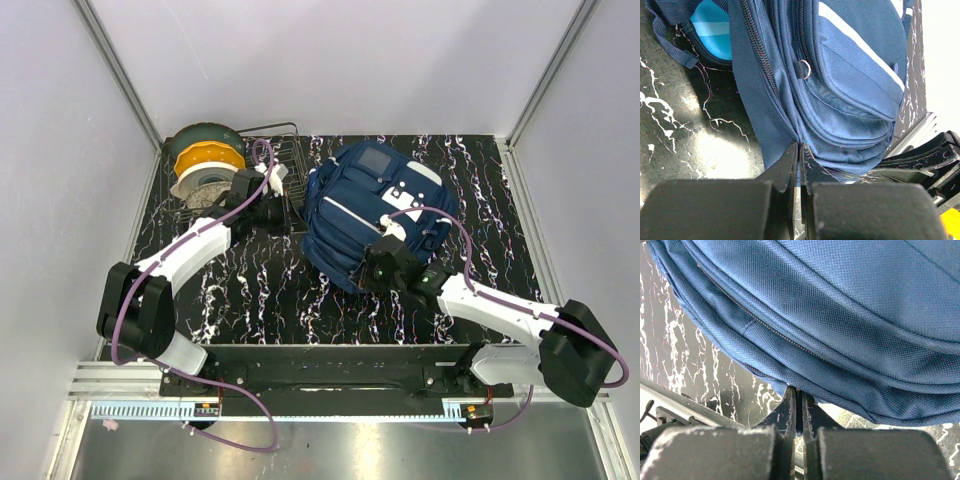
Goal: Pack the student bag
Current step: Zip the student bag at the center of the board.
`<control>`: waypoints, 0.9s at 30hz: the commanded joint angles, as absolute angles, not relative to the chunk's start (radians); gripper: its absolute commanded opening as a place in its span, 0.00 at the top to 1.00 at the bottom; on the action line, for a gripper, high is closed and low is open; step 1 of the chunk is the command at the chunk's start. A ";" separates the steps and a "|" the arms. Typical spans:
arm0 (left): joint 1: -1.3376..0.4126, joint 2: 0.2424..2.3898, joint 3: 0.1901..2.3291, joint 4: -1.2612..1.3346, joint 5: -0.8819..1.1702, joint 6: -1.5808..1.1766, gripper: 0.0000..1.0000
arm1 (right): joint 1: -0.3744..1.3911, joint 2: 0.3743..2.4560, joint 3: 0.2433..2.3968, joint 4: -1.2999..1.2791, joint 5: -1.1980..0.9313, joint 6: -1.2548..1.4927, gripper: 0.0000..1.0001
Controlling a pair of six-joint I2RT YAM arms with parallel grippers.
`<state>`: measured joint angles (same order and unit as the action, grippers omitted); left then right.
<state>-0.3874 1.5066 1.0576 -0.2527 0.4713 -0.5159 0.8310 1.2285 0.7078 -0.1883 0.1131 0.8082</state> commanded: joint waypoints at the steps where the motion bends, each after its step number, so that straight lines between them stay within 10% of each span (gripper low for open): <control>1: -0.388 1.439 1.083 -0.160 0.543 -0.526 1.00 | 0.830 1.215 0.712 -0.129 0.103 0.808 1.00; 27: -0.362 1.453 1.121 -0.276 0.436 -0.414 1.00 | 0.830 1.316 0.893 -0.546 -0.078 0.508 1.00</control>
